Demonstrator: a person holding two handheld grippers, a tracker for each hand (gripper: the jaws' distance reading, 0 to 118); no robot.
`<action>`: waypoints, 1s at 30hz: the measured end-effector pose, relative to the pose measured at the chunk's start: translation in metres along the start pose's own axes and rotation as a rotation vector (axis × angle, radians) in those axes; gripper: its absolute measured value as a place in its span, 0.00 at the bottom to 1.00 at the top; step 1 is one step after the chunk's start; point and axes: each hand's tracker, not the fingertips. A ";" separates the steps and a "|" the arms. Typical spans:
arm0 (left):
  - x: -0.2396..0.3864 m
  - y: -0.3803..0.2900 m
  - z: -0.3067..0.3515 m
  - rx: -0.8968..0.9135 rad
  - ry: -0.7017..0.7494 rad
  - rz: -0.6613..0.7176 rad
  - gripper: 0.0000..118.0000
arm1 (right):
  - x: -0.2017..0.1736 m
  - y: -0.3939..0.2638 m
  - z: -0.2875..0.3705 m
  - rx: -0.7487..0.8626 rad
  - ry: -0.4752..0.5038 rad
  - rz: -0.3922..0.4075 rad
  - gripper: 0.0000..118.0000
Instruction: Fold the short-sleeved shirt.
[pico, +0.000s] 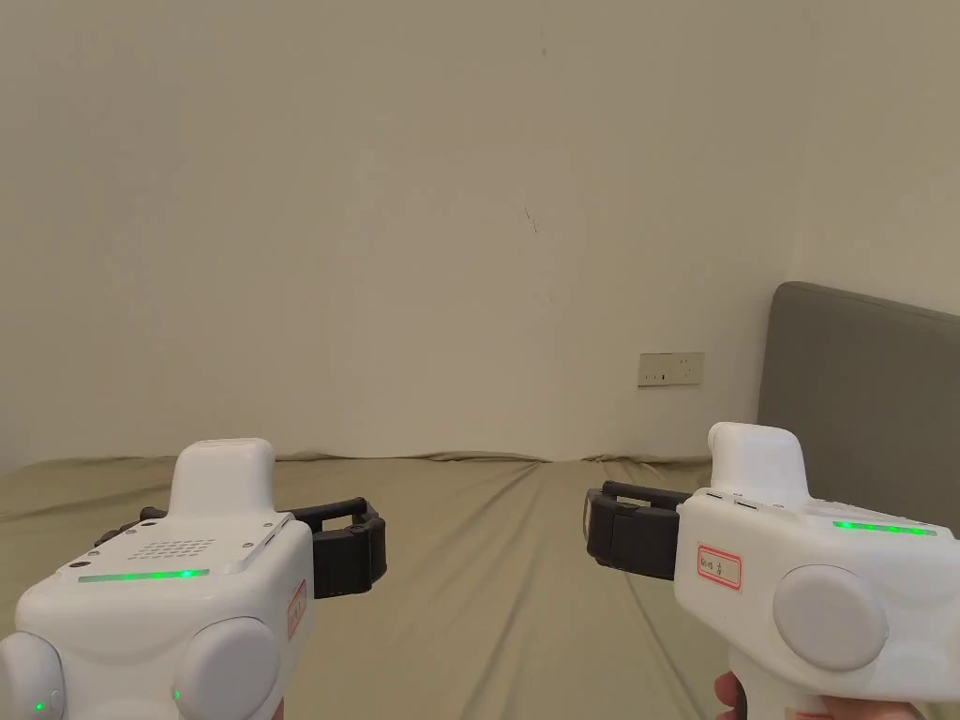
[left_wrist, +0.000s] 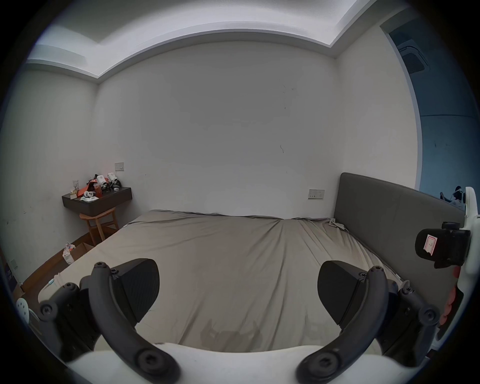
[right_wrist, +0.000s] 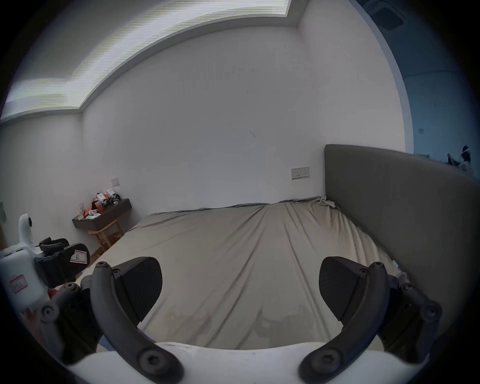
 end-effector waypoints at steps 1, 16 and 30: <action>0.000 0.000 0.000 -0.001 0.004 -0.003 1.00 | 0.000 0.000 0.000 -0.001 0.002 0.000 1.00; 0.001 0.003 0.001 -0.004 -0.002 -0.006 1.00 | -0.009 -0.004 0.000 -0.003 -0.012 0.035 1.00; 0.000 0.007 0.001 -0.007 -0.014 -0.005 1.00 | -0.011 -0.005 -0.002 -0.016 -0.016 0.042 1.00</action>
